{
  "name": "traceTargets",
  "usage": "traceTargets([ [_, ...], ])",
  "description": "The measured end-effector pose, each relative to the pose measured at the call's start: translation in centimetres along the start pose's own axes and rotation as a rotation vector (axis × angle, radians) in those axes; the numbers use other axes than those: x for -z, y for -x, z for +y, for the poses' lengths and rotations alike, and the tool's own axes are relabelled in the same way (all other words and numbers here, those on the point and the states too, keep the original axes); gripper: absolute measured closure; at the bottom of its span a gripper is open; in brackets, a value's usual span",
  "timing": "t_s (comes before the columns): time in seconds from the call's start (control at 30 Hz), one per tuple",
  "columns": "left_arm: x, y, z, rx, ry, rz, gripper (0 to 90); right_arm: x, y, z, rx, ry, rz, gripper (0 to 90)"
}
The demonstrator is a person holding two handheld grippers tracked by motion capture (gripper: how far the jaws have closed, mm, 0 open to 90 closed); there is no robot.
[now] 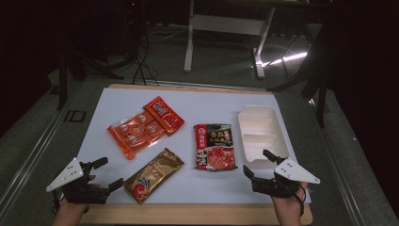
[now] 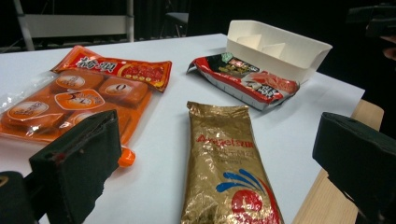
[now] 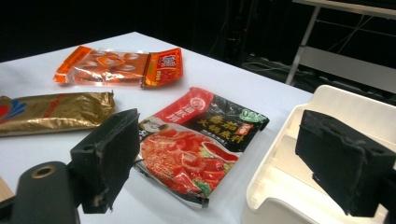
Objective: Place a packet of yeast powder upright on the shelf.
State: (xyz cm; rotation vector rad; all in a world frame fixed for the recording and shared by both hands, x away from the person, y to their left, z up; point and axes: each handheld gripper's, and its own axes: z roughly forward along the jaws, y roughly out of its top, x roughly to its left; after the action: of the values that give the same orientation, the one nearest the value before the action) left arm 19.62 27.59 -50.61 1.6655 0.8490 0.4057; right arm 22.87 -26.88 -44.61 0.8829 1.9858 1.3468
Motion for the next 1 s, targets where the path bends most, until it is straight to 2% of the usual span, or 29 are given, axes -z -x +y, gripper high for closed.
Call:
traceTargets([
  [0.13, -0.2, -0.2, -0.2, -0.011, -0.024, -0.008, 1.8, 0.1, -0.2, 0.1, 0.021, 0.001, -0.013, 13.8],
  [0.23, -0.4, -0.4, -0.4, -0.039, -0.051, -0.016, 1.8, 0.1, -0.2, 0.1, 0.035, 0.004, -0.011, 13.8],
  [0.3, -0.4, -0.4, -0.4, -0.049, -0.052, -0.017, 1.7, 0.1, -0.2, 0.1, 0.042, 0.009, -0.021, 13.8],
  [0.4, -0.1, -0.2, 0.1, -0.031, -0.026, -0.034, 1.8, -0.2, 0.0, -0.1, 0.024, -0.002, -0.014, 13.9],
  [0.53, 0.0, 0.0, 0.3, 0.0, -0.016, -0.054, 1.8, -0.3, 0.0, -0.2, 0.04, -0.006, -0.016, 14.2],
  [0.6, 0.0, 0.3, 0.6, 0.019, -0.022, -0.08, 1.8, -0.3, -0.2, -0.1, 0.061, 0.001, -0.006, 14.7],
  [0.67, 0.0, 0.5, 0.6, 0.014, -0.023, -0.077, 1.8, -0.4, -0.3, -0.1, 0.058, -0.008, 0.006, 14.7],
  [0.77, -0.2, 0.5, 0.7, 0.017, -0.044, -0.108, 2.1, -0.5, -0.5, 0.0, 0.042, -0.033, 0.021, 14.6],
  [0.83, -0.6, 0.6, 0.8, 0.0, -0.058, -0.105, 2.1, -0.5, -0.6, 0.1, 0.034, -0.038, 0.033, 14.0],
  [1.0, -1.4, 0.6, 1.7, -0.028, -0.078, -0.115, 2.1, -0.4, -1.0, 0.4, 0.03, -0.04, 0.014, 13.8],
])
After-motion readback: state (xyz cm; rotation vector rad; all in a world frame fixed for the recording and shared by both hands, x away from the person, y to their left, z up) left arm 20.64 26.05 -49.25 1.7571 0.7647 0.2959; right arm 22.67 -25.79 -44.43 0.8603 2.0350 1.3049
